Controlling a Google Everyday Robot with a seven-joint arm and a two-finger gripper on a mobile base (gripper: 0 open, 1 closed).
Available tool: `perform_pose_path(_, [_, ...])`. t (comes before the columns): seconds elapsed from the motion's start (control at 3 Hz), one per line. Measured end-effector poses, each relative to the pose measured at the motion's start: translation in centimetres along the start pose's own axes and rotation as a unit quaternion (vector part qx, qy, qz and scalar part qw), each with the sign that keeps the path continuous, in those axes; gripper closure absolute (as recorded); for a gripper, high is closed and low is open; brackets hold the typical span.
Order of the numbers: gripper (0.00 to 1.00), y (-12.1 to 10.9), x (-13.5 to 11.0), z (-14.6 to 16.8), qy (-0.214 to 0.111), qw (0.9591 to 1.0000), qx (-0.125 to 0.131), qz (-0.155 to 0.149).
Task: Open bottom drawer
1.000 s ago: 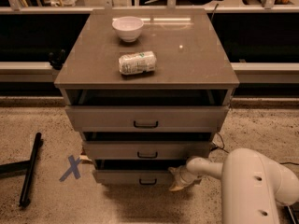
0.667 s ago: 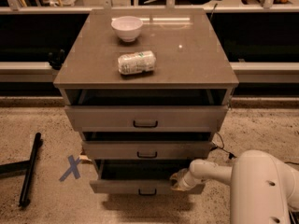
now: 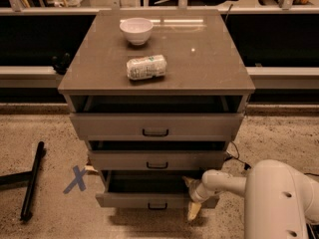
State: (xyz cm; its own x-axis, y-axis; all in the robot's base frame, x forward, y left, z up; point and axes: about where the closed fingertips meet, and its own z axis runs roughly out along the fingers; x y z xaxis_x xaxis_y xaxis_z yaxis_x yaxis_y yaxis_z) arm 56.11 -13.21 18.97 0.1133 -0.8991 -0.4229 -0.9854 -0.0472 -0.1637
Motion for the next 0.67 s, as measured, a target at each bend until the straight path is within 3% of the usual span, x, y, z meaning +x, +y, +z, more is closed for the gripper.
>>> perform_pose_path(0.33, [0.0, 0.0, 0.2, 0.4, 0.003, 1.0, -0.005, 0.004])
perform_pose_path(0.67, [0.18, 0.6, 2.9, 2.0, 0.011, 0.9995, -0.026, 0.017])
